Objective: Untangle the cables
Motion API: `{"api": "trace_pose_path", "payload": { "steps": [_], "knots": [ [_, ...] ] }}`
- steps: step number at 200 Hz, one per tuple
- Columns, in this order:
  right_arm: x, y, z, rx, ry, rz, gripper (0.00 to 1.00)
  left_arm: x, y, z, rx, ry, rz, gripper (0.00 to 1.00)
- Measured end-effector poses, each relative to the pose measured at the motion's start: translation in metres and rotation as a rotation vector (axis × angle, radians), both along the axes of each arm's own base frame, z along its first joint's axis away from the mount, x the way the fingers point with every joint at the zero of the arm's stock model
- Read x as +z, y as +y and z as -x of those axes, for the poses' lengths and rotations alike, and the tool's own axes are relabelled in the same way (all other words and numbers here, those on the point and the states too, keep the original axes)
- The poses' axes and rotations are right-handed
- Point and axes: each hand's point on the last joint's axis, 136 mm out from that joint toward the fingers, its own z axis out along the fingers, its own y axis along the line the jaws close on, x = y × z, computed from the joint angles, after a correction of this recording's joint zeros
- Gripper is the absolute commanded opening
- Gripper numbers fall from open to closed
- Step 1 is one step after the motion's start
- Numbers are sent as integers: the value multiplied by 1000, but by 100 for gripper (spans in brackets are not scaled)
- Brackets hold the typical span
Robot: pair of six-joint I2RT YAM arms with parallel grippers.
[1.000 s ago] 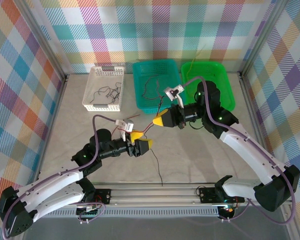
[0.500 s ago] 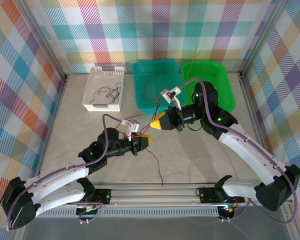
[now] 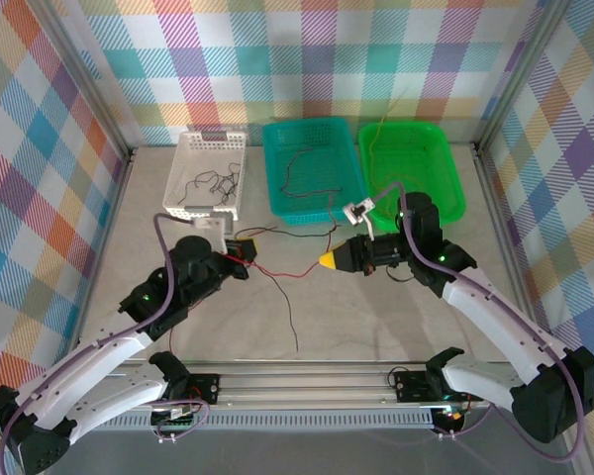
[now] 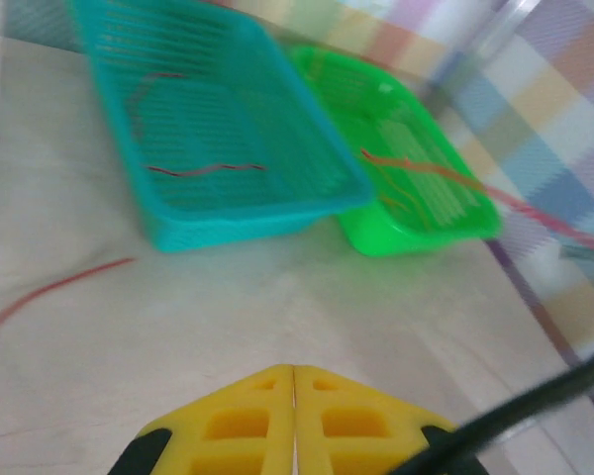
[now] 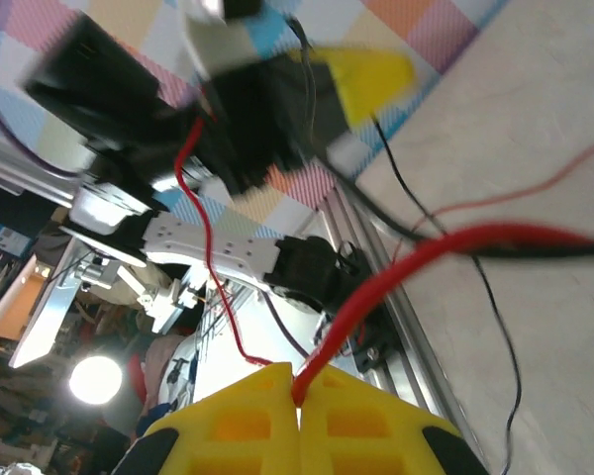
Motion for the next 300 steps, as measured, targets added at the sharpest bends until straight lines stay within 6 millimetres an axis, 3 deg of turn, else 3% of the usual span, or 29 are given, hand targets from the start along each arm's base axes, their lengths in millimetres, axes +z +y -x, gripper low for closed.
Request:
{"api": "trace_pose_path", "payload": {
  "steps": [55,87,104,124,144,169,207,235,276,300],
  "knots": [
    [-73,-11,-9,-82,130,128,0,21,69,-30,311,72,-35,0],
    [-124,-15,-18,-135,244,236,0,57,87,-49,400,43,-12,0],
    [-137,-17,-20,-156,265,269,0,80,90,-59,418,19,3,0],
    [-140,-18,-20,-163,263,273,0,100,103,-75,471,-3,11,0],
    [-132,-19,-19,-167,237,259,0,111,122,-100,539,-8,6,0],
    [-108,-23,-14,-183,156,223,0,106,141,-134,607,3,-13,0],
    [-59,-25,-11,-195,35,153,0,87,148,-179,637,-17,-58,0],
    [-39,-28,-12,-210,-13,143,0,80,153,-212,675,-57,-107,0],
    [10,-29,-23,-258,-127,127,0,52,175,-246,784,-74,-234,0],
    [38,-27,-36,-290,-201,114,0,43,191,-252,848,-79,-297,0]
  ]
}}
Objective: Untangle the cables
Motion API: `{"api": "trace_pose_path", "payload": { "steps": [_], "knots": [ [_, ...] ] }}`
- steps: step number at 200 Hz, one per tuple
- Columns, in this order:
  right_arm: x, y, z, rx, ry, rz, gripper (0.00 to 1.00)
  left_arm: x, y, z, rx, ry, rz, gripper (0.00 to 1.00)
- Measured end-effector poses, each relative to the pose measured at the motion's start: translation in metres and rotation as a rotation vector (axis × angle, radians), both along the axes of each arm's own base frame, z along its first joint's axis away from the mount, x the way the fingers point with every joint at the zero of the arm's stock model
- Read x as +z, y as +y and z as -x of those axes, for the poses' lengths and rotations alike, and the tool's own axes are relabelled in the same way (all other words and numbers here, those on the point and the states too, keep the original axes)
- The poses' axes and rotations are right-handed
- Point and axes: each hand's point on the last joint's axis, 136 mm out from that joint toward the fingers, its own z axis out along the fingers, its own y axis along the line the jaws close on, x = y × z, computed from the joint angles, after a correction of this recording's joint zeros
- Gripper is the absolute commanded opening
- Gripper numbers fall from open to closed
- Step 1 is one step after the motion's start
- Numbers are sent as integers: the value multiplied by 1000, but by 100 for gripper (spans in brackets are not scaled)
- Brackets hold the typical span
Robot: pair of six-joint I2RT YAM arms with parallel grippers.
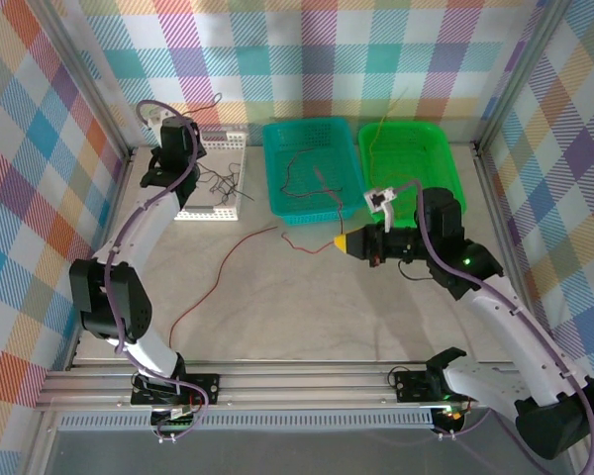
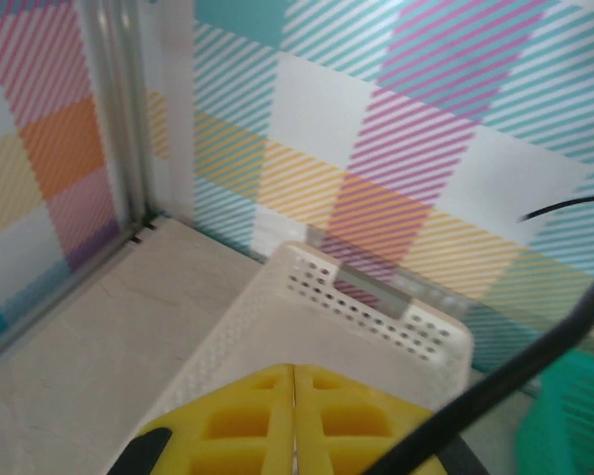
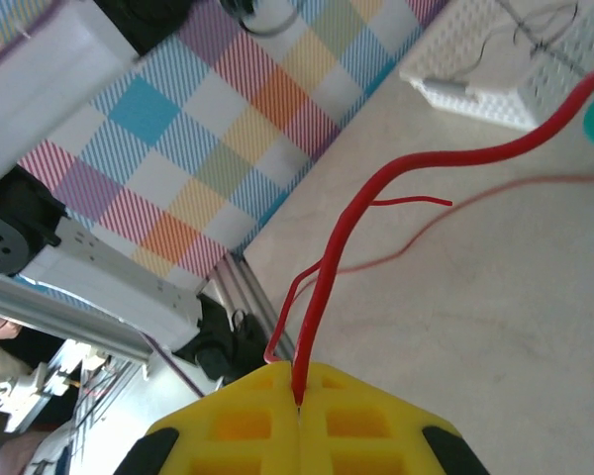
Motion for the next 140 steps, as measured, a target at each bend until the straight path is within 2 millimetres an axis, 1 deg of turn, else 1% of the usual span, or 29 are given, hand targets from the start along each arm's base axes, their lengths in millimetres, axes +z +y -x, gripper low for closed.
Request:
{"api": "trace_pose_path", "payload": {
  "steps": [6,19,37,57,73,113,128,140],
  "knots": [
    [3,1,-4,-7,-11,2,0,1,3,0,13,-4,-10,0],
    [6,2,-12,-23,-24,15,0,11,8,1,37,-37,-27,0],
    [1,5,-24,-42,-13,37,0,25,13,5,57,-87,-44,0],
    [-6,9,-38,-60,3,64,0,32,19,13,88,-113,-70,0],
    [-5,11,-49,-72,-3,77,0,36,23,15,99,-126,-84,0],
    [11,21,-74,-87,-42,82,0,31,27,14,117,-124,-103,0],
    [10,24,-81,-89,-44,87,0,27,27,11,123,-118,-118,0],
    [6,26,-85,-90,-39,95,0,19,28,6,126,-104,-131,0]
  ]
}}
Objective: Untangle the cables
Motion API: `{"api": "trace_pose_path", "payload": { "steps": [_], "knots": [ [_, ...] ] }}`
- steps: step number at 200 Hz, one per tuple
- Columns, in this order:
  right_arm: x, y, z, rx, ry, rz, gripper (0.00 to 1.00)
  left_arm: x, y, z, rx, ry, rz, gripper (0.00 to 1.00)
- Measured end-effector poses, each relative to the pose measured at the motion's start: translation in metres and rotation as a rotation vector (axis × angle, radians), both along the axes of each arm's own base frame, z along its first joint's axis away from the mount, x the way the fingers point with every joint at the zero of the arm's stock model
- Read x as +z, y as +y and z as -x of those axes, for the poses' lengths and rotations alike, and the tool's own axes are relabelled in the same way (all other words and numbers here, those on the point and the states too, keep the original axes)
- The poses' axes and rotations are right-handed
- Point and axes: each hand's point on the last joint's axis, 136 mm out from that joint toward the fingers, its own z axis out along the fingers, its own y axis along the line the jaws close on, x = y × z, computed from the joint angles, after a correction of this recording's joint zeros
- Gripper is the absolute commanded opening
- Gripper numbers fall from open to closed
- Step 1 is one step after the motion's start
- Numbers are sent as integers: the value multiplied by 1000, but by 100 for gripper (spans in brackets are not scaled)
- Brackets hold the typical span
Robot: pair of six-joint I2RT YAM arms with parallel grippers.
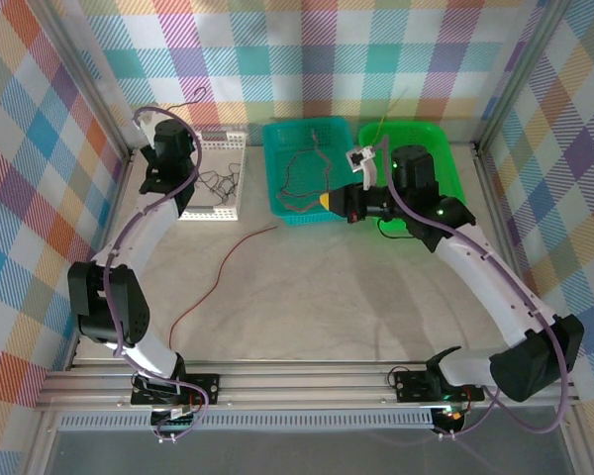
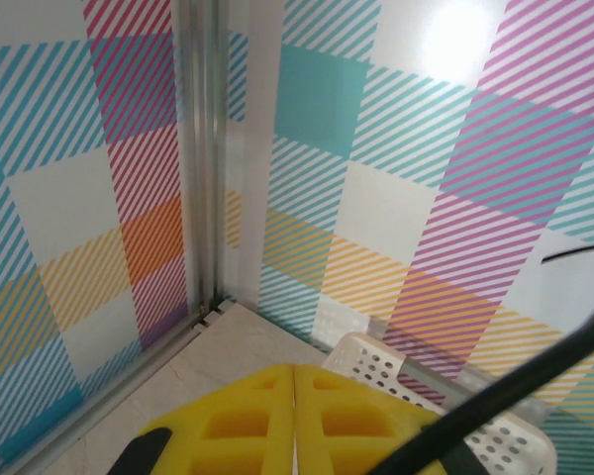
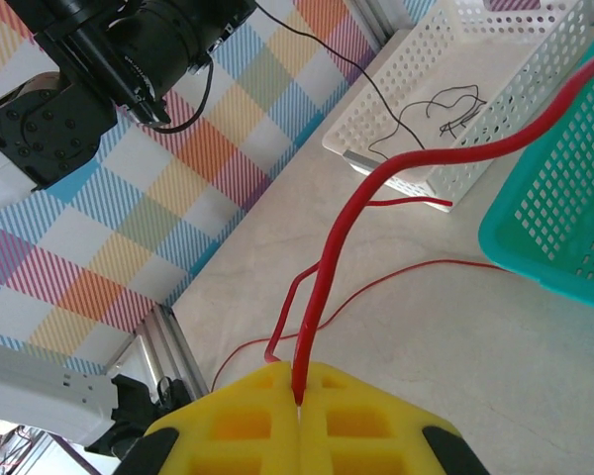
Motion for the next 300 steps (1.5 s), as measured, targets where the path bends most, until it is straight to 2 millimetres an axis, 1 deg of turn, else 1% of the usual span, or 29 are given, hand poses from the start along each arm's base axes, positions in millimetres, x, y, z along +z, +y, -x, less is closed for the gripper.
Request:
{"api": "trace_pose_path", "payload": {
  "steps": [7,24,32,46,71,85,120,144,165,187,202,221,227,237,247,255,264,272,294,300],
  "knots": [
    [-3,0,-2,-2,4,5,0,-6,0,-3,0,9,-4,0],
    [-11,3,-9,-9,15,22,0,-28,-1,-10,1,55,-11,0],
    [-15,4,-14,-13,21,30,0,-42,-2,-13,1,85,-15,0],
    [-22,6,-27,-32,34,51,0,-67,-3,-16,3,137,-20,0],
    [-36,8,-60,-78,61,82,0,-118,-5,-13,16,246,-12,0],
    [-46,7,-81,-108,82,101,0,-141,-6,-9,24,298,-5,0],
    [-74,6,-132,-170,145,142,0,-178,-9,-9,41,386,16,0],
    [-98,2,-164,-223,193,187,0,-200,-13,-21,38,447,27,0],
    [-120,-1,-192,-270,241,239,0,-212,-19,-36,17,492,40,0],
    [-142,2,-222,-306,277,293,0,-214,-25,-52,-8,526,57,0],
    [-160,2,-236,-324,308,337,0,-213,-28,-60,-17,539,73,0],
    [-185,-1,-245,-343,350,399,0,-214,-29,-63,-26,564,93,7],
    [-192,-3,-245,-346,366,420,0,-215,-31,-64,-30,573,100,12],
    [-201,-6,-246,-350,385,451,0,-217,-31,-64,-33,586,109,25],
    [-207,-8,-246,-351,398,473,0,-221,-33,-63,-38,602,121,36],
    [-210,-8,-245,-349,405,489,2,-224,-33,-61,-39,614,131,43],
    [-213,-10,-244,-348,410,505,6,-227,-34,-58,-41,632,140,47],
    [-215,-12,-242,-348,418,520,12,-229,-34,-56,-46,644,146,50],
    [-219,-16,-236,-345,434,552,23,-234,-37,-52,-56,669,165,62],
    [-220,-16,-235,-343,436,559,25,-236,-38,-51,-62,675,172,64]
  ]
}}
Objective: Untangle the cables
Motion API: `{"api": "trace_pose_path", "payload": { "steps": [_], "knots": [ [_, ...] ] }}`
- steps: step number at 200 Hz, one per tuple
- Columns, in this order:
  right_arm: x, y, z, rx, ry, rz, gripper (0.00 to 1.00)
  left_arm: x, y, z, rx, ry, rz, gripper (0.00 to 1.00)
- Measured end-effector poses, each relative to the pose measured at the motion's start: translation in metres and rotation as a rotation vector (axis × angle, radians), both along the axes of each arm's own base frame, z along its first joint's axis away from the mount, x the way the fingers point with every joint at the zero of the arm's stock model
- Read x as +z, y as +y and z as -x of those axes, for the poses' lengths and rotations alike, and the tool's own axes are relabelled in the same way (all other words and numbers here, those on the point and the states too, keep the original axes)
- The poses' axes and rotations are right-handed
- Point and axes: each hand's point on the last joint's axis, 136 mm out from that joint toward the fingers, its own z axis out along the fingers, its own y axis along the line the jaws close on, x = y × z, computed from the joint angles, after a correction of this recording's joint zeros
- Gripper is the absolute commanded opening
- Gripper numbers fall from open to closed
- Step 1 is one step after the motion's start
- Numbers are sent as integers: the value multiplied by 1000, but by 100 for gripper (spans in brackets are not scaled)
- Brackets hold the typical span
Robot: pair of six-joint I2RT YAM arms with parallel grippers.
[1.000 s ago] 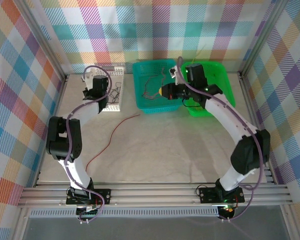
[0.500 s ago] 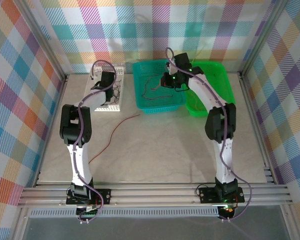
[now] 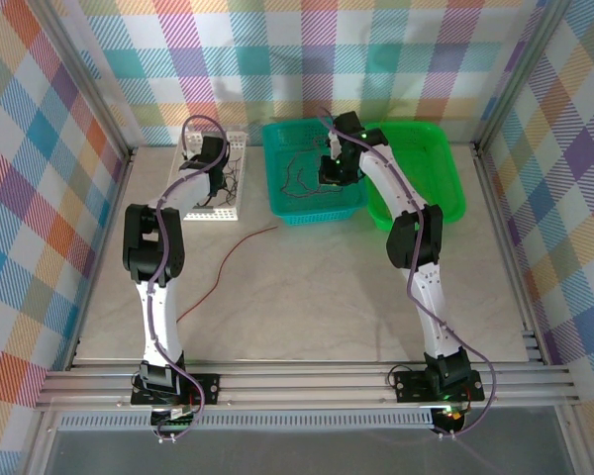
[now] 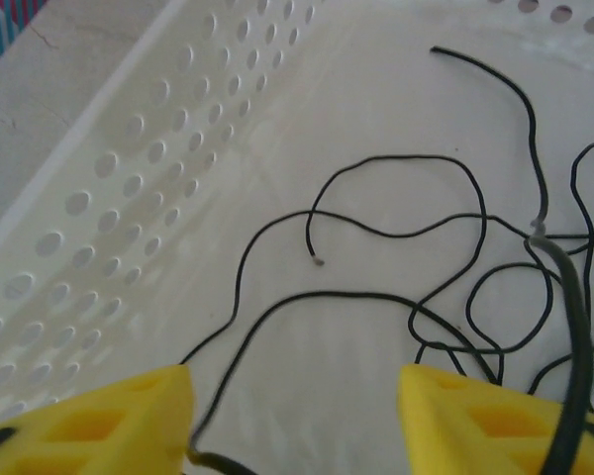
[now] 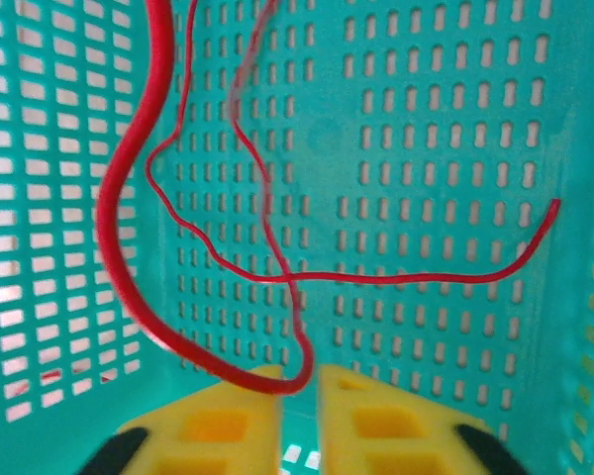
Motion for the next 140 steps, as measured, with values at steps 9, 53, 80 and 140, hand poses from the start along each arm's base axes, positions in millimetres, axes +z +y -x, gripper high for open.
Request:
{"api": "trace_pose_path", "payload": {
  "steps": [9,53,80,140],
  "knots": [
    [-1,1,2,11,2,9,28,-1,-1,2,0,6,12,68],
    [5,-2,8,11,4,27,37,20,-9,10,-17,0,76,85],
    [24,-1,14,16,-19,20,40,56,-14,12,-23,-50,118,96],
    [99,20,53,98,-135,-29,50,106,-19,30,-35,-85,186,100]
  ]
}}
